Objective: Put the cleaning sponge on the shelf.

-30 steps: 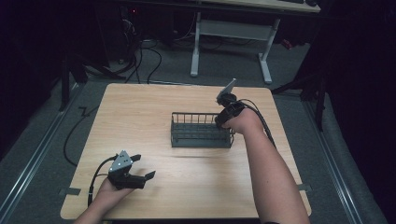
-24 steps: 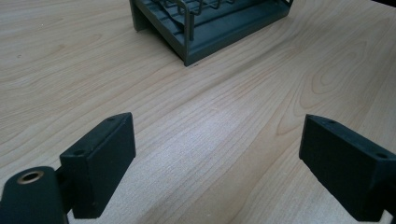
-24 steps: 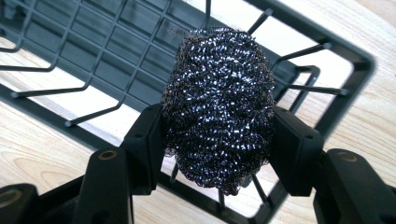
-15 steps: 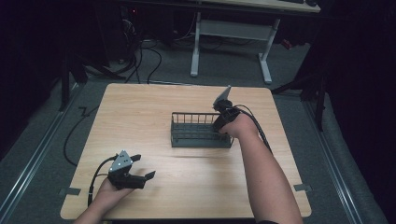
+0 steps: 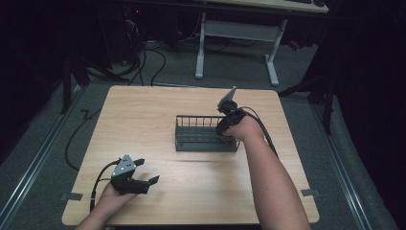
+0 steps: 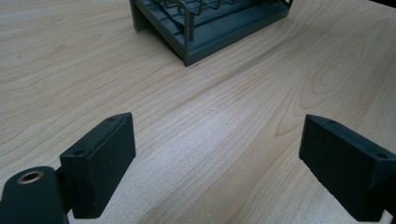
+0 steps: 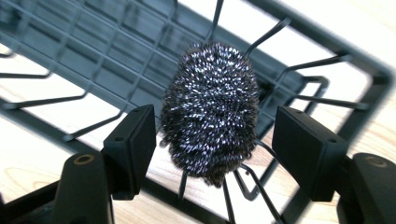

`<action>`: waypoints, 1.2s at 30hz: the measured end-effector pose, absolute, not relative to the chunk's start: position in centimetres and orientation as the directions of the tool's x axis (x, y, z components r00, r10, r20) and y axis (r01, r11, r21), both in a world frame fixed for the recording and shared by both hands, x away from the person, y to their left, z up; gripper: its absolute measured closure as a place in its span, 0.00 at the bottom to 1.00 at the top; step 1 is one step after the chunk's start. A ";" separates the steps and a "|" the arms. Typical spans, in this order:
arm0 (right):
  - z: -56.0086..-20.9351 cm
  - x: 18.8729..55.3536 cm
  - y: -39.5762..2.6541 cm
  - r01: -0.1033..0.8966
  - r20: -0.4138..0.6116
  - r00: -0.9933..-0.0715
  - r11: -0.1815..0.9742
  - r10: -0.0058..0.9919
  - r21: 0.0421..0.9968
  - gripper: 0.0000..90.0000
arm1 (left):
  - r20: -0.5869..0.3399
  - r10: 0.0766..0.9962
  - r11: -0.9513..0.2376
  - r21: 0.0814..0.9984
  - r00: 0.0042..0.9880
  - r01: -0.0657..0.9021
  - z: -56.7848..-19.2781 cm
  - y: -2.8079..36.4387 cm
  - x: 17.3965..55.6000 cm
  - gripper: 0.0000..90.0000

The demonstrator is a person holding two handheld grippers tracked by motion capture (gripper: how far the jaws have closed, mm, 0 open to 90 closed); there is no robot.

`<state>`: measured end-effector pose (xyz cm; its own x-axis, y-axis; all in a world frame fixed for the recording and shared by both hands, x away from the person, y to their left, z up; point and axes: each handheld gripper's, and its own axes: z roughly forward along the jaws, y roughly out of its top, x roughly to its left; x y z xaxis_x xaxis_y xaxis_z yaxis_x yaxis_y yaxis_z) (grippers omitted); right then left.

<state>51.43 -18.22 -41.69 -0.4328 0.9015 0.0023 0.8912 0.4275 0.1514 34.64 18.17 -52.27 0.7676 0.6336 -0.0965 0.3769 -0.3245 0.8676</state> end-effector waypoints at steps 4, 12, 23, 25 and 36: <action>-39.9 51.0 -18.4 0.885 0.005 -0.430 0.421 0.903 0.199 0.34 | -0.096 0.633 -0.329 0.865 0.768 0.379 -52.3 18.2 34.6 0.13; -38.1 49.5 -19.1 0.876 0.016 -0.425 0.406 0.905 0.260 0.33 | -0.088 0.630 -0.339 0.862 0.772 0.376 -52.4 18.0 34.6 0.13; -38.4 47.2 -20.5 0.874 0.051 -0.416 0.383 0.908 0.299 0.33 | -0.090 0.626 -0.346 0.858 0.775 0.379 -52.5 17.8 34.7 0.13; -38.5 46.6 -20.7 0.874 0.055 -0.412 0.377 0.910 0.306 0.32 | -0.087 0.624 -0.350 0.857 0.777 0.377 -52.5 17.7 34.7 0.13; -39.4 42.9 -22.4 0.837 0.067 -0.428 0.368 0.901 0.405 0.30 | -0.077 0.625 -0.362 0.853 0.777 0.376 -52.5 17.6 34.6 0.13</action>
<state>42.93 -22.35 -39.41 -0.4283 0.9011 0.0673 0.8372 0.3677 0.4049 34.62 17.56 -52.50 0.7771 0.6246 -0.0772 0.3757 -0.3619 0.8532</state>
